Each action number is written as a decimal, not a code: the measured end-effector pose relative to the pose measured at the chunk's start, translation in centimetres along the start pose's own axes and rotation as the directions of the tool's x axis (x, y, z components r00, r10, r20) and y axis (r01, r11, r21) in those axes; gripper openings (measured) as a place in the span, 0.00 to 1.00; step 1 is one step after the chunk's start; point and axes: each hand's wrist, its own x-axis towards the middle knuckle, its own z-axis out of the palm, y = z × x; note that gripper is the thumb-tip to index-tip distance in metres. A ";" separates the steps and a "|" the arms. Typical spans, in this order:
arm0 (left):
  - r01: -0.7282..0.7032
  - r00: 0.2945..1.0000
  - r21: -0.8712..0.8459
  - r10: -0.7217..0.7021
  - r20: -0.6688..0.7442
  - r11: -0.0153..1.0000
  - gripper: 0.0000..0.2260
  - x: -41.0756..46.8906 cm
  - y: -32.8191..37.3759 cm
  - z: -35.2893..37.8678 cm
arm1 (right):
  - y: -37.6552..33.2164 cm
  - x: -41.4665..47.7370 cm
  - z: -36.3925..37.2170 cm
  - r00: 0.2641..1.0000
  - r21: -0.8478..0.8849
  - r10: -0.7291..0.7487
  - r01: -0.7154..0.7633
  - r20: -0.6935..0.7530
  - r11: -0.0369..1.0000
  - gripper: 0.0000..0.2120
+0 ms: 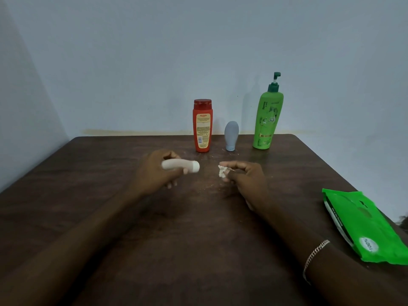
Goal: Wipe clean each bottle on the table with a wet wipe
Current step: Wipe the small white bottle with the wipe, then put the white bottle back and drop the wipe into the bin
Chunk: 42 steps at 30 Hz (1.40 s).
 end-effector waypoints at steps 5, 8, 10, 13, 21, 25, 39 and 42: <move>-0.029 0.990 0.187 0.054 -0.130 0.982 0.15 2.6 -0.7 -1.3 | 0.6 0.4 -0.3 0.997 -0.016 -0.028 0.027 -0.071 1.000 0.04; -0.021 0.988 0.324 0.068 -0.136 0.946 0.19 5.5 -0.8 -2.3 | 1.1 0.6 -0.2 0.993 -0.059 -0.042 0.036 -0.107 0.998 0.03; -0.016 0.993 0.393 0.060 -0.101 0.920 0.19 7.8 -1.1 -2.8 | 1.4 1.0 -0.2 0.993 -0.035 -0.048 0.045 -0.110 0.998 0.09; -0.021 0.998 0.458 0.047 -0.044 0.889 0.19 10.5 -1.3 -3.0 | 1.8 1.5 -0.3 0.993 0.019 -0.023 0.025 -0.114 0.999 0.16; -0.011 1.000 0.527 -0.001 0.021 0.850 0.20 14.8 -1.6 -2.6 | 2.4 2.0 -0.4 0.993 0.068 0.004 0.004 -0.116 0.998 0.13; -0.019 0.999 0.540 -0.011 0.053 0.841 0.20 15.4 -1.9 -2.3 | 2.2 2.0 -0.5 0.993 0.046 -0.005 0.011 -0.117 0.999 0.12; 0.072 0.996 0.550 -0.086 0.000 0.832 0.35 14.4 -1.9 -1.9 | 2.7 1.9 -0.3 0.994 0.022 -0.006 0.009 -0.112 1.000 0.09; 0.089 0.983 0.563 0.020 -0.183 0.822 0.30 12.4 -1.0 -2.1 | 2.7 1.9 -0.3 0.994 0.064 0.004 0.003 -0.113 0.998 0.10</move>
